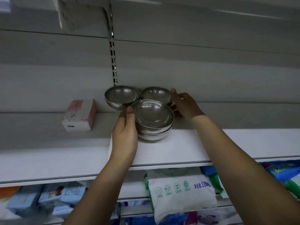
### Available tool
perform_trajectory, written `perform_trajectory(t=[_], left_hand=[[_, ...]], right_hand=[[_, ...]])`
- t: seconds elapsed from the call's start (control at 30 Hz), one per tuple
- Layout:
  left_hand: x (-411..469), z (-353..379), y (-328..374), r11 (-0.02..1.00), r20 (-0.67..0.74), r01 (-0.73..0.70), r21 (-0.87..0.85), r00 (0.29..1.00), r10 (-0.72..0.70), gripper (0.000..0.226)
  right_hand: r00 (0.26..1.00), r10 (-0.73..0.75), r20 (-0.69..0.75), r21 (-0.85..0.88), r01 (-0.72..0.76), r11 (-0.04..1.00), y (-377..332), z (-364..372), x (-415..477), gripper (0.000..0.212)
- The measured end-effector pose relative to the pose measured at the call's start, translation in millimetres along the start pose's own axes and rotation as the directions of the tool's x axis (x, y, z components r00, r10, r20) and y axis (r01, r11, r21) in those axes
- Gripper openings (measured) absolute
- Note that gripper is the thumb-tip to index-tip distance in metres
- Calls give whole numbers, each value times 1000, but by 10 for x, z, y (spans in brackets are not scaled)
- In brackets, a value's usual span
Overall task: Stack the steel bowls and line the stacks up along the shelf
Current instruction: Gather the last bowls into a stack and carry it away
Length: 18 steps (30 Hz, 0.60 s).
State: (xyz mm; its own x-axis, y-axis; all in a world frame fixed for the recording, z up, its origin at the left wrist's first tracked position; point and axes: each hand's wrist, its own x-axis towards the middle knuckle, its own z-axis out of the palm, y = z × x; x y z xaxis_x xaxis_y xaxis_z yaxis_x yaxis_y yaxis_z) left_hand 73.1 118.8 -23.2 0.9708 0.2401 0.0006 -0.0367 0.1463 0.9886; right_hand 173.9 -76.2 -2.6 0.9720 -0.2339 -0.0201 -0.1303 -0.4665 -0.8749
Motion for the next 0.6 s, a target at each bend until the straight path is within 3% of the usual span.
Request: perform_trajectory(t=[0.1,0.23,0.33,0.5,0.6], left_hand=[[9,-11,-16,1000,3,-13,22,1000,13,25],[9,-10,-30,999,-15,-25,23,1000,25,28],[-9,-4,-34,999,-21,-30,35,999,30,28],[-7,2,-57,998,-56,-42,48,997,45,29],[-2,16,-59,997,-76,-31,67,996,36,31]], right_hand=[[999,-25,-46,-64,22,998,133,113,122,63],[989,-92,-113,3,93,996,228,169,154,34],[981,-110,-157,47,119,992,230,146,152,33],[963,-107,-249,360,195,912,113,90,14,24],[950,-112,-292,464,243,852,36,45,-65,23]])
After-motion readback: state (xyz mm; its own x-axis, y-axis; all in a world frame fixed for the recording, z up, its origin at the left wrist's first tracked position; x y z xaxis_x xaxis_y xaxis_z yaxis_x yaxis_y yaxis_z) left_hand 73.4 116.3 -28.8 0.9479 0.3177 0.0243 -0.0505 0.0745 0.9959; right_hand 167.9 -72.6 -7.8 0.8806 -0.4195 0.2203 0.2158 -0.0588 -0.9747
